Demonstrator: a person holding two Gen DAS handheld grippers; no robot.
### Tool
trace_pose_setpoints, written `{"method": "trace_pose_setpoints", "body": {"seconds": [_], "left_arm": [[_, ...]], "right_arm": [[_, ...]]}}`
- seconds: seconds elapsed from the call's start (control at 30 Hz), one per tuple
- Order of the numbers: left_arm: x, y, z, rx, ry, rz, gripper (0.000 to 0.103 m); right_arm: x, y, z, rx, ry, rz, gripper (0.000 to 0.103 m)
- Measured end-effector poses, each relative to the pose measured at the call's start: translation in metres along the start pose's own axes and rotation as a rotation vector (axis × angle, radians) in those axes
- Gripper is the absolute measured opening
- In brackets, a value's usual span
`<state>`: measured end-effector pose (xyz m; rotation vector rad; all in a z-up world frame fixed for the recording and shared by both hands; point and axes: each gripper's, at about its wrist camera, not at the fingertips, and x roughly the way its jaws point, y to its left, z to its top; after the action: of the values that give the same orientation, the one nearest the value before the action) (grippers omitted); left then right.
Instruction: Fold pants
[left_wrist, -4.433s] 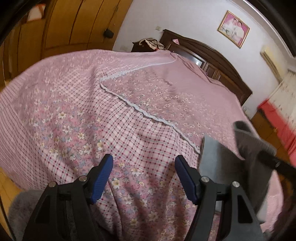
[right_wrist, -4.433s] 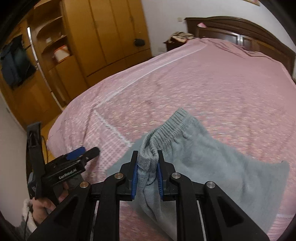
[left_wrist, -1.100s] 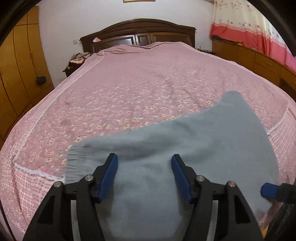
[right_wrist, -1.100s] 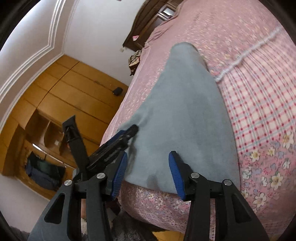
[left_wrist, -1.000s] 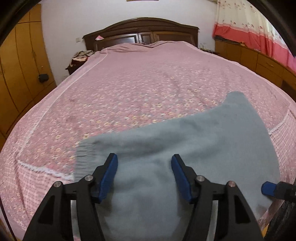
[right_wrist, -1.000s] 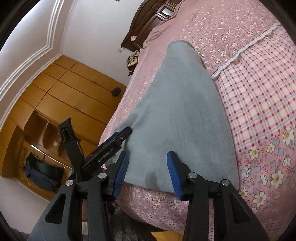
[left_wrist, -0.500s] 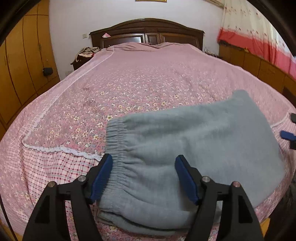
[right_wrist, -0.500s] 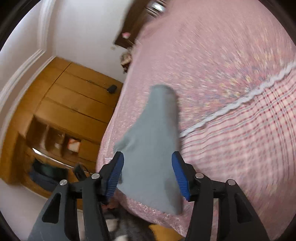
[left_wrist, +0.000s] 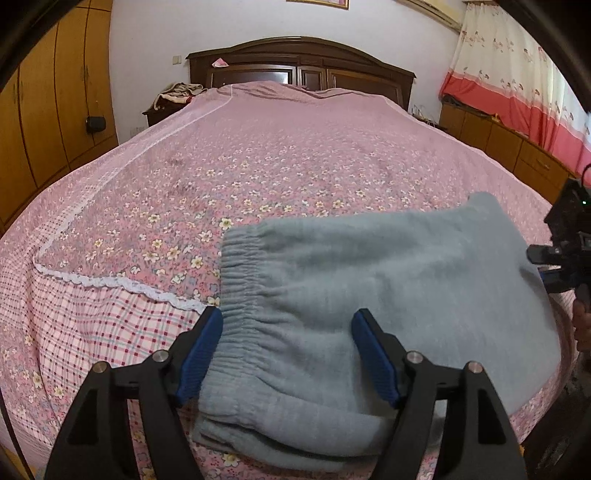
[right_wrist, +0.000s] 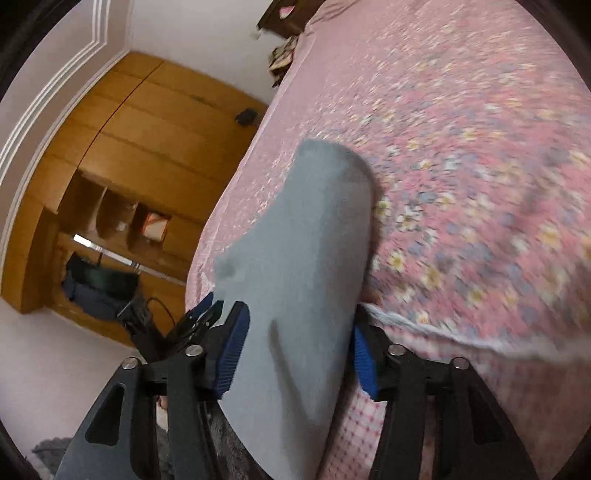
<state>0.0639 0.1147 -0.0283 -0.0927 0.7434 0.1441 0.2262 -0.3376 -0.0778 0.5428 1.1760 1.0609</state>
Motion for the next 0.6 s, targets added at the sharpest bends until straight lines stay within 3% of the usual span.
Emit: {"method": "trace_pose_setpoints", "body": {"seconds": [0.03, 0.1, 0.17, 0.3, 0.43, 0.6], "left_arm": [[0.000, 0.000, 0.000, -0.004, 0.003, 0.002, 0.077], [0.000, 0.004, -0.001, -0.027, 0.007, -0.013, 0.077], [-0.002, 0.006, 0.001, -0.049, 0.006, -0.028, 0.077], [-0.006, -0.001, 0.010, -0.071, -0.006, -0.057, 0.076], [0.010, -0.031, 0.025, -0.031, 0.007, -0.109, 0.077], [0.028, -0.078, 0.033, 0.037, 0.011, -0.150, 0.077]], "right_arm": [[0.000, 0.000, 0.001, 0.019, 0.003, -0.002, 0.018], [-0.003, 0.006, 0.004, 0.007, 0.020, -0.019, 0.013], [-0.011, 0.018, 0.007, -0.061, 0.037, -0.068, 0.011], [-0.043, 0.029, 0.029, -0.102, 0.002, -0.069, 0.010], [-0.090, -0.003, 0.051, -0.036, -0.030, -0.127, 0.010], [-0.121, -0.046, 0.042, 0.044, 0.016, -0.173, 0.011]]}}
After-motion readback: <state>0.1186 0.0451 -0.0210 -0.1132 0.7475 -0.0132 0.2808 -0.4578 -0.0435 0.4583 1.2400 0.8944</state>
